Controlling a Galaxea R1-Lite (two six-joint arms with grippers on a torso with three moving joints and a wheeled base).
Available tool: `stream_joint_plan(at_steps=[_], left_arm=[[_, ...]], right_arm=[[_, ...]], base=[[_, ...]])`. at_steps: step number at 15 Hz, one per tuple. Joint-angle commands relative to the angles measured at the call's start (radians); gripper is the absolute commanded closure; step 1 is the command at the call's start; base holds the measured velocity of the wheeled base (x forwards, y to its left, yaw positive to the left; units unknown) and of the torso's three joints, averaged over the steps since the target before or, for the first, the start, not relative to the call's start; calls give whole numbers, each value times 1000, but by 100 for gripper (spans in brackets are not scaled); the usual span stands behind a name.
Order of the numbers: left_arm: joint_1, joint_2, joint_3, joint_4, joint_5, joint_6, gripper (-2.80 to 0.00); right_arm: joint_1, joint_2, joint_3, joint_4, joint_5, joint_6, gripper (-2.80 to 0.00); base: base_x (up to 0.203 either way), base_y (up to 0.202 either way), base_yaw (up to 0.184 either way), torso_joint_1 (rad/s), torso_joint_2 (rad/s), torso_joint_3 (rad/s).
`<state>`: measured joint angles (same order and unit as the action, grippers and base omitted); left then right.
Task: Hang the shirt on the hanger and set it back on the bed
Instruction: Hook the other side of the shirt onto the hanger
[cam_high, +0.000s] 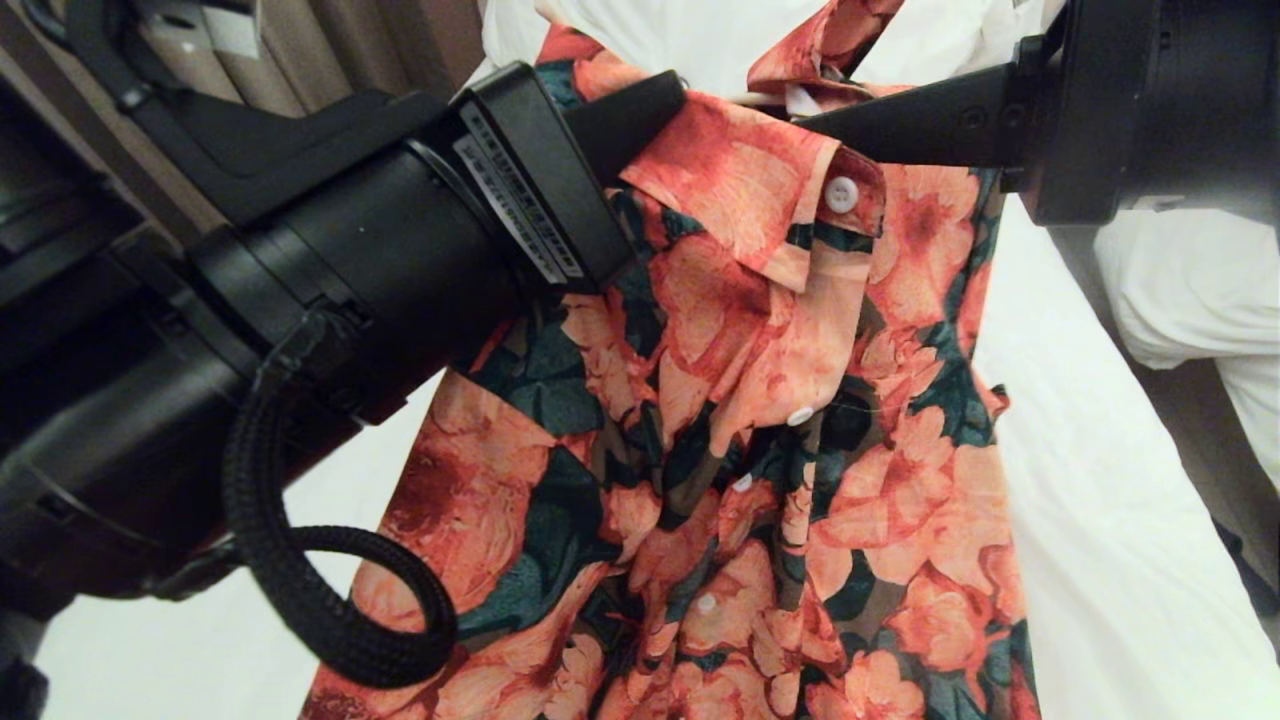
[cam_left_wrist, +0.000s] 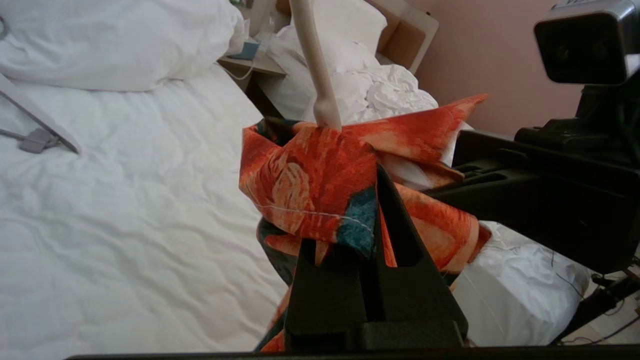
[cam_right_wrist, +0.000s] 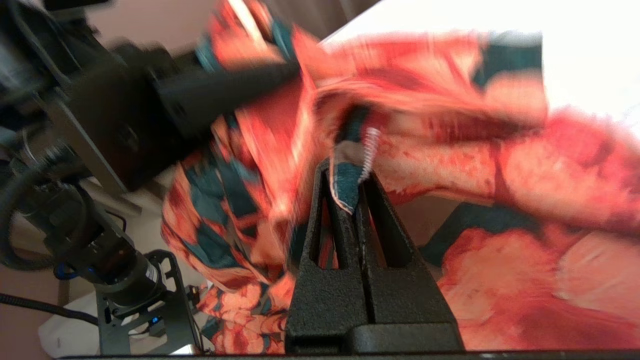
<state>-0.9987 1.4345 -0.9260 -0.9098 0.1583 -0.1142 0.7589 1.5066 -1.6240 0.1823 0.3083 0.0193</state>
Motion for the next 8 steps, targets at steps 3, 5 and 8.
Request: stream_joint_plan(at_steps=[3, 5, 8], left_arm=[[0, 3, -1, -44, 1, -2, 0], [0, 3, -1, -44, 1, -4, 0], [2, 2, -2, -46, 1, -4, 0]], right_arm=[[-1, 3, 0, -4, 0, 1, -280], [-1, -1, 0, 0, -5, 2, -280], [-6, -6, -11, 20, -64, 29, -280]], base=[[0, 0, 0, 0, 0, 0], [0, 0, 0, 0, 0, 0], [0, 0, 0, 0, 0, 0]])
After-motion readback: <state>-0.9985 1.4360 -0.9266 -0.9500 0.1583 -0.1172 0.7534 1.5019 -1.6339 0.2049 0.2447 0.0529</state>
